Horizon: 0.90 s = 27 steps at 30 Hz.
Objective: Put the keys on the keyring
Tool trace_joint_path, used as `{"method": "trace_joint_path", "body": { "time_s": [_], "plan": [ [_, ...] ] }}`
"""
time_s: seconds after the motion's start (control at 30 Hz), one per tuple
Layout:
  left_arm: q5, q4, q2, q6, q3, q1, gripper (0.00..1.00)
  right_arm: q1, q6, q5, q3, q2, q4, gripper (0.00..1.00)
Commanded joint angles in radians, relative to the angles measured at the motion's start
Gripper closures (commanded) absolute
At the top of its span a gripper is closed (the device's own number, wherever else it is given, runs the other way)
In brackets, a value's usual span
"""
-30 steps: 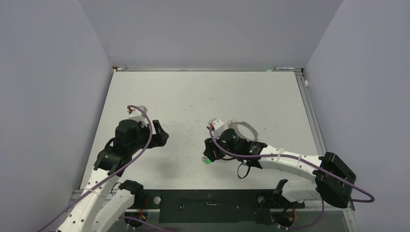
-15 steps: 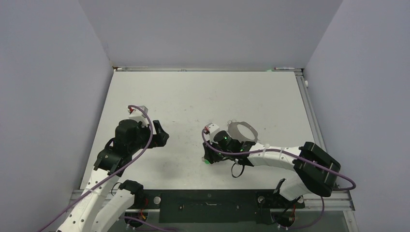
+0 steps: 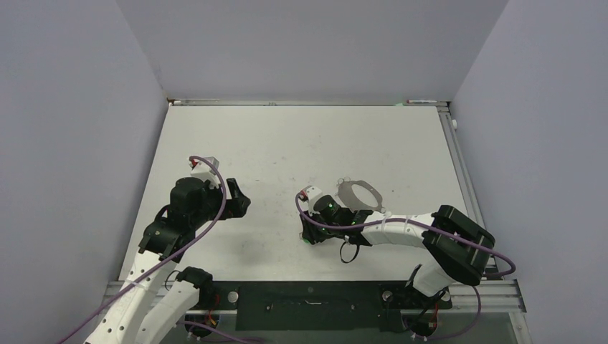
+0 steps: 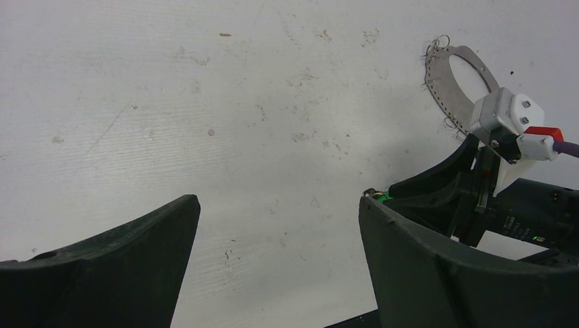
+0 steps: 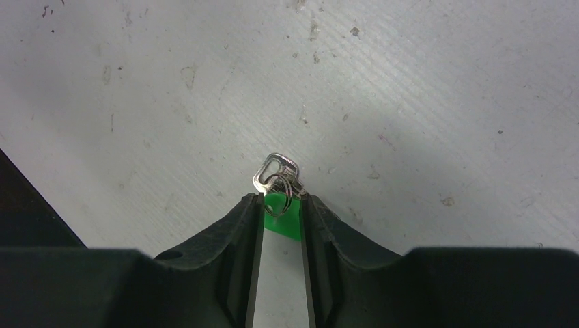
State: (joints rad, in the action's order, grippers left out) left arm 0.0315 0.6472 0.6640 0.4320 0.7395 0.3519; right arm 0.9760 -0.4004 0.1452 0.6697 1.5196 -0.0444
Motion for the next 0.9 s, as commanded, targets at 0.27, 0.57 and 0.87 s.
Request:
{"method": "trace_joint_path", "body": {
  "time_s": [0.27,0.57,0.87],
  "plan": [
    [0.007,-0.038,-0.009,-0.015,0.02,0.002,0.16,0.002,-0.009,0.006,-0.007,0.033,-0.081,0.75],
    [0.007,-0.038,-0.005,-0.016,0.021,0.002,0.16,0.002,-0.009,0.003,-0.009,0.042,-0.078,0.74],
    [0.008,-0.039,-0.001,-0.016,0.021,0.002,0.16,0.005,0.0,0.047,0.007,0.05,-0.08,0.92]
  ]
}}
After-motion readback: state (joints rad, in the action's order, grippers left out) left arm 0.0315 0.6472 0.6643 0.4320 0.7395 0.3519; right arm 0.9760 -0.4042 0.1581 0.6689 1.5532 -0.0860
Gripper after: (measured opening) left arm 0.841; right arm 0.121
